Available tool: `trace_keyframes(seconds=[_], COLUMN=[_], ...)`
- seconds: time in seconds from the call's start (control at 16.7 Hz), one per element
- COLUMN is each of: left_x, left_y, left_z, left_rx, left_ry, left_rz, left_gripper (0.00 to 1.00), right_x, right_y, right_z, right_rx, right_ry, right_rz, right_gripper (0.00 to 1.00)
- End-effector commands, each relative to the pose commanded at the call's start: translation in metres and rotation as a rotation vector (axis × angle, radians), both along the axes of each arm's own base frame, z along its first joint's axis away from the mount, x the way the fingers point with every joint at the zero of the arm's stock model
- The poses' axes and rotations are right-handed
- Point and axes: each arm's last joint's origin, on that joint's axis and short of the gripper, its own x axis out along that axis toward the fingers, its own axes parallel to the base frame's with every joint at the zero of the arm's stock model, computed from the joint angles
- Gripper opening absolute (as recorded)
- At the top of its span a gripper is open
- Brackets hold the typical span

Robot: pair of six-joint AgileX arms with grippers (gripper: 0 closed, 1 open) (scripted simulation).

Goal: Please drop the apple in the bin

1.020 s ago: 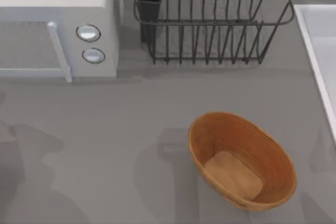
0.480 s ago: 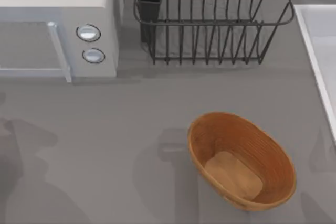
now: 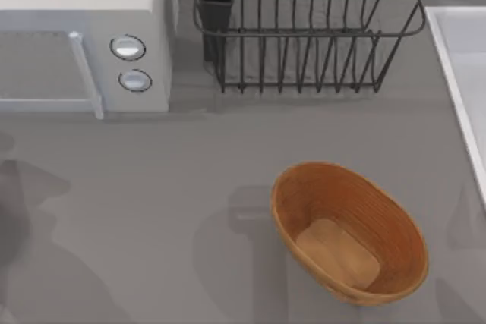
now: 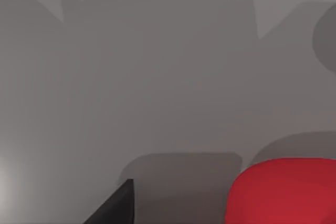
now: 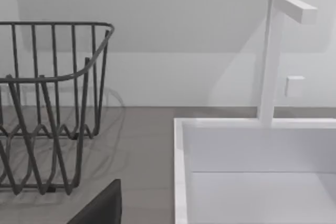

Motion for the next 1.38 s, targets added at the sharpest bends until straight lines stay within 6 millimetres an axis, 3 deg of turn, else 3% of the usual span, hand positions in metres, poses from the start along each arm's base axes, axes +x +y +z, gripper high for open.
trace_keyframes(seconds=[0.12, 0.9, 1.38], left_x=[0.0000, 0.0000, 0.0000], left_y=[0.0000, 0.0000, 0.0000], left_z=[0.0000, 0.0000, 0.0000], left_rx=[0.000, 0.000, 0.000], left_ry=[0.000, 0.000, 0.000], left_rz=[0.000, 0.000, 0.000], left_gripper=[1.00, 0.02, 0.00], right_x=[0.0000, 0.0000, 0.0000], right_y=[0.0000, 0.0000, 0.0000], right_z=[0.0000, 0.0000, 0.0000], right_rx=[0.000, 0.000, 0.000], right_ry=[0.000, 0.000, 0.000], right_rz=[0.000, 0.000, 0.000], right_gripper=[1.00, 1.00, 1.00])
